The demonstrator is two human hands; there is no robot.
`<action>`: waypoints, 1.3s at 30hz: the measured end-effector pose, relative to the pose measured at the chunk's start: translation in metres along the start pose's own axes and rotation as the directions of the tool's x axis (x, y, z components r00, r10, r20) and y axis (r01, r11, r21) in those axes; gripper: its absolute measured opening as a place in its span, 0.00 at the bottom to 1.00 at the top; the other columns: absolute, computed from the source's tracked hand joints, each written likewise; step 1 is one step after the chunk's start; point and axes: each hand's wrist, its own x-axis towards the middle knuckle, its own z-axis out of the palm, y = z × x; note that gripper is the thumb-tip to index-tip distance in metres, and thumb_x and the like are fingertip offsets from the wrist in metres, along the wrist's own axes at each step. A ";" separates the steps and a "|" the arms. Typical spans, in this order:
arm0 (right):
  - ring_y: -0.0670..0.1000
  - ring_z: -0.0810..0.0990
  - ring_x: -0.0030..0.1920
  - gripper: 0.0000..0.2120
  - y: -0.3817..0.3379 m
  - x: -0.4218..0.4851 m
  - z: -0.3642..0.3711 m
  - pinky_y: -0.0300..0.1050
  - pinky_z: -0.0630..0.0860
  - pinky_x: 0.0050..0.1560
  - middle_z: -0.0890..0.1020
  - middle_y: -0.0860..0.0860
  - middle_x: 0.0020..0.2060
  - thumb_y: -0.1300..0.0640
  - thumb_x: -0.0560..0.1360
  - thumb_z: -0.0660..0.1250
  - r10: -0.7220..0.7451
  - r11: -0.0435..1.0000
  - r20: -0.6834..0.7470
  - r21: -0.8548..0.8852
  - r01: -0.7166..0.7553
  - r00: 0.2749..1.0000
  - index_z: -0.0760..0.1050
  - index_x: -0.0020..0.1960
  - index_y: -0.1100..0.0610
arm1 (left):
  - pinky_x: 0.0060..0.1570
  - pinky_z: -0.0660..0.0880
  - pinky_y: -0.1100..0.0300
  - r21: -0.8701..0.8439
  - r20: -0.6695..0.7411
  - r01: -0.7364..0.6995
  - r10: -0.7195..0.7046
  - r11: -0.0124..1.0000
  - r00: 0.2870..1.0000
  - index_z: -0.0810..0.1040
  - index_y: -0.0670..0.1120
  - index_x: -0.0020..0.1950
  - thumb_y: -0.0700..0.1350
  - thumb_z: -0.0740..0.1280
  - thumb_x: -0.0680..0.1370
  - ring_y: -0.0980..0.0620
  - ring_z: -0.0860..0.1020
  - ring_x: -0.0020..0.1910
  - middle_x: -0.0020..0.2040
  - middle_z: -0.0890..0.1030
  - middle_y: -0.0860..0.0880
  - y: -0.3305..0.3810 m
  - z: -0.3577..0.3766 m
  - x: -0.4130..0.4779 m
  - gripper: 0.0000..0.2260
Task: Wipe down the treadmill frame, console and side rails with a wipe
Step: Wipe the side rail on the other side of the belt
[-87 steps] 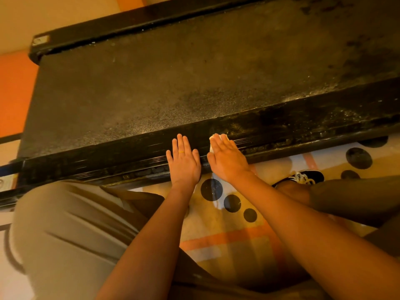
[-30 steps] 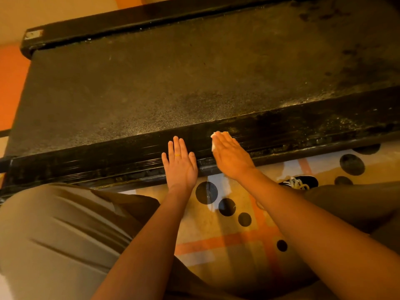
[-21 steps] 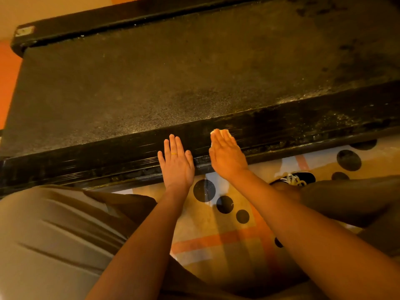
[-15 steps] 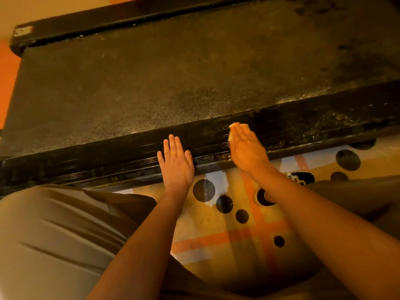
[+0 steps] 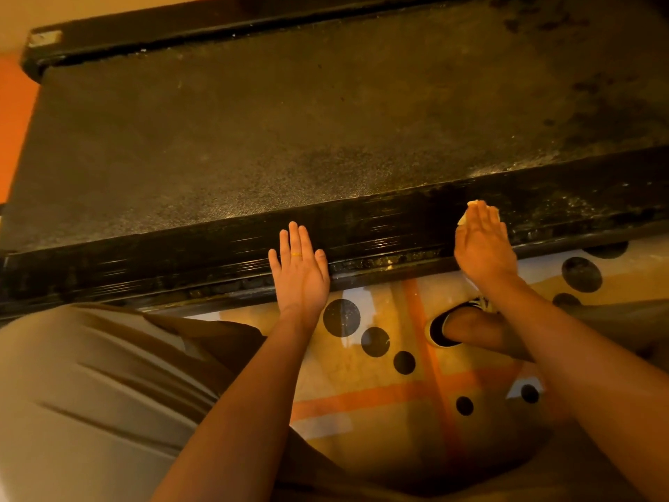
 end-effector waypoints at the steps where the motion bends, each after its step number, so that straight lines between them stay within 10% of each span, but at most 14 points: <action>1: 0.60 0.49 0.80 0.26 0.000 -0.001 0.000 0.56 0.48 0.79 0.54 0.60 0.80 0.54 0.85 0.48 0.000 1.000 0.007 -0.001 0.000 1.000 0.50 0.80 0.63 | 0.78 0.43 0.45 -0.003 -0.006 0.004 -0.004 1.000 1.000 0.48 0.45 0.82 0.54 0.40 0.85 0.46 0.43 0.81 0.83 0.47 0.46 0.001 0.000 0.000 0.27; 14: 0.55 0.43 0.81 0.27 -0.145 -0.020 0.034 0.50 0.43 0.78 0.48 0.55 0.81 0.50 0.86 0.46 -0.416 0.905 0.209 -0.003 0.426 0.885 0.45 0.81 0.59 | 0.78 0.44 0.44 0.023 0.016 0.010 -0.010 1.000 1.000 0.47 0.44 0.82 0.53 0.43 0.86 0.46 0.44 0.81 0.83 0.47 0.45 0.001 -0.001 0.000 0.26; 39: 0.60 0.47 0.80 0.27 -0.047 -0.003 0.007 0.55 0.46 0.79 0.52 0.61 0.80 0.53 0.85 0.47 -0.023 0.999 0.061 0.034 0.021 0.998 0.48 0.80 0.63 | 0.79 0.44 0.43 -0.004 0.008 0.027 -0.027 1.000 1.000 0.47 0.44 0.83 0.53 0.44 0.86 0.46 0.43 0.81 0.83 0.47 0.45 0.004 0.000 0.001 0.26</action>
